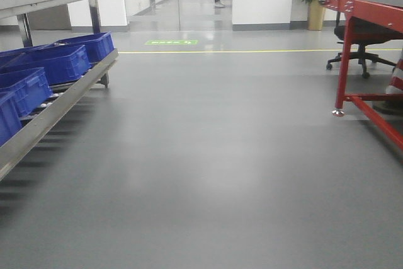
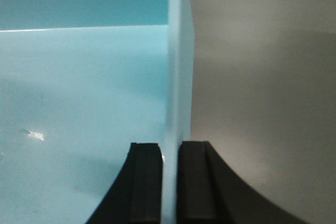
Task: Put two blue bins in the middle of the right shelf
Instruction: 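Drive across the floor carrying the teal bin in both grippers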
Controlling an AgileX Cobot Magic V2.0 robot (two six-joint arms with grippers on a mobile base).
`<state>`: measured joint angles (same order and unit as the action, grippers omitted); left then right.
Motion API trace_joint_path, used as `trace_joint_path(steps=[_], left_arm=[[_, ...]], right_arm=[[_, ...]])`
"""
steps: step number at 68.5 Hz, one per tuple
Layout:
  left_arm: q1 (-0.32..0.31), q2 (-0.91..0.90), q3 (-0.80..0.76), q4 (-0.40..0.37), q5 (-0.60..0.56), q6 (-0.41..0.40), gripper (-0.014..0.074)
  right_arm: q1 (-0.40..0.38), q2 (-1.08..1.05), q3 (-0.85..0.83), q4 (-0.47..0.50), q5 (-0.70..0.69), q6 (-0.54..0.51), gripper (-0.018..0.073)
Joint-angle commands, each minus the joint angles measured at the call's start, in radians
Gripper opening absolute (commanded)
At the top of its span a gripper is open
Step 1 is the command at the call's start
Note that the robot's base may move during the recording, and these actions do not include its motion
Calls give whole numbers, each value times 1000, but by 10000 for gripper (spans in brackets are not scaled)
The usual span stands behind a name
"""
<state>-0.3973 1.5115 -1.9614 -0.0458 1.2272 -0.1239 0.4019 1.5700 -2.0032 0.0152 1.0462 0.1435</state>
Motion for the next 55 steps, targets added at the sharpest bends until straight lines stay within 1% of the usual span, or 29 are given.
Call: trace_joint_path(steps=[1, 55], left_arm=[[1, -12, -13, -29, -25, 15, -111], [1, -12, -13, -29, -25, 15, -111]], right_arm=[[-1, -17, -13, 19, -66, -2, -153], [-1, -17, -13, 19, -68, -2, -153]])
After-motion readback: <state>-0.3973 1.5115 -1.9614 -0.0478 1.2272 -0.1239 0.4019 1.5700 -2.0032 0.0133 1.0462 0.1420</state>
